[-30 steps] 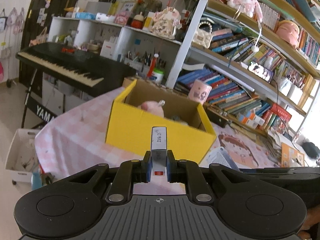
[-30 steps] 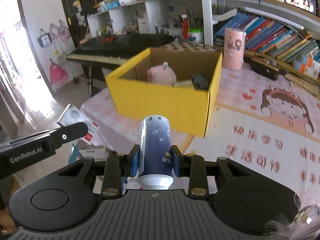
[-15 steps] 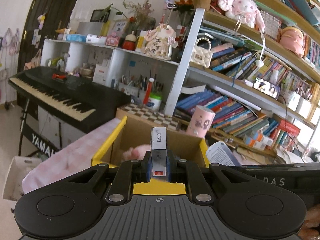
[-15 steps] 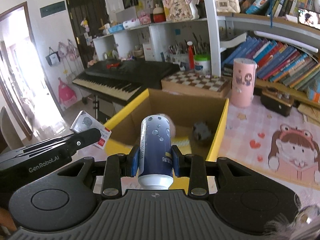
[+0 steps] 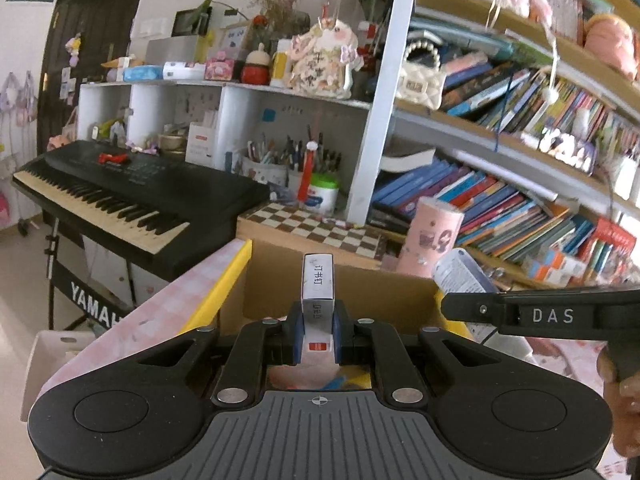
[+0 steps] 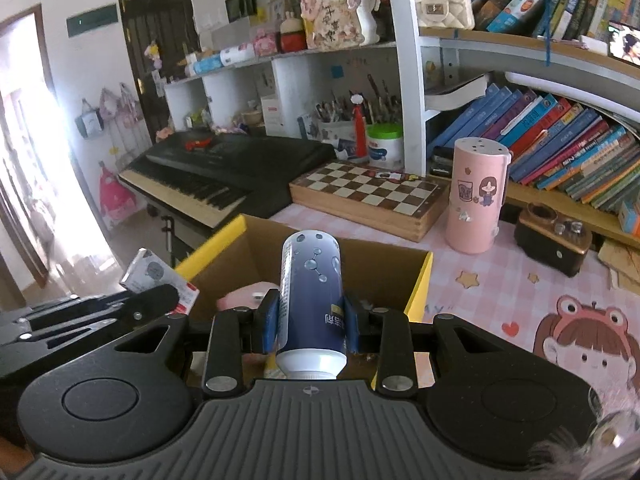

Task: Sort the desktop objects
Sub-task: 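Lower both tools into the yellow box and open them, releasing box and bottle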

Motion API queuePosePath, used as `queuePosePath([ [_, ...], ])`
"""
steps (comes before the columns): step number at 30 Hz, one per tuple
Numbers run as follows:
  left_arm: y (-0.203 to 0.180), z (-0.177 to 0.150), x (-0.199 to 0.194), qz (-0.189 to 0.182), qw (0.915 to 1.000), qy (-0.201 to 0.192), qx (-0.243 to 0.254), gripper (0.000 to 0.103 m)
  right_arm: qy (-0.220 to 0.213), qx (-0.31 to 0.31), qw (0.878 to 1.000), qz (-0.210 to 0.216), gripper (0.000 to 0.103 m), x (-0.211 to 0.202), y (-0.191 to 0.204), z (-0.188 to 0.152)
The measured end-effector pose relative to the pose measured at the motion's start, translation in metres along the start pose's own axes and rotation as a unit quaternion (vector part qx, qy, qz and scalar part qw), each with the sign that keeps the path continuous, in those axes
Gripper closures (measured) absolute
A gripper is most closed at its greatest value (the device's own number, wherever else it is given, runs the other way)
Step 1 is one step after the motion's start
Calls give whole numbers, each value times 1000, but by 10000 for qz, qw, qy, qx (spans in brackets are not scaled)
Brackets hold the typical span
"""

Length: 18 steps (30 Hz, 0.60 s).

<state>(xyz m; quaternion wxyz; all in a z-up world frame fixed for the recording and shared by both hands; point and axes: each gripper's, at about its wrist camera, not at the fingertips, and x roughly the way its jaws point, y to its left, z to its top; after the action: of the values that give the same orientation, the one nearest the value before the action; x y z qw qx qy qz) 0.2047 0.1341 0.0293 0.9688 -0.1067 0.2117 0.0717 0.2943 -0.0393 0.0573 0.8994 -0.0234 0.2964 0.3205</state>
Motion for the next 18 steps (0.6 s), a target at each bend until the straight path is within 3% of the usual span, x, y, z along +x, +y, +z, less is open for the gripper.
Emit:
queuePosePath([
  [11,-6,-8,57,175,9971,556,490,90,607,-723,9955,-64,73,76,-13,5],
  [18,-14,-10,74,120,9945,671,799,90,1066,-1191,9871,42,73,113,-11,7],
])
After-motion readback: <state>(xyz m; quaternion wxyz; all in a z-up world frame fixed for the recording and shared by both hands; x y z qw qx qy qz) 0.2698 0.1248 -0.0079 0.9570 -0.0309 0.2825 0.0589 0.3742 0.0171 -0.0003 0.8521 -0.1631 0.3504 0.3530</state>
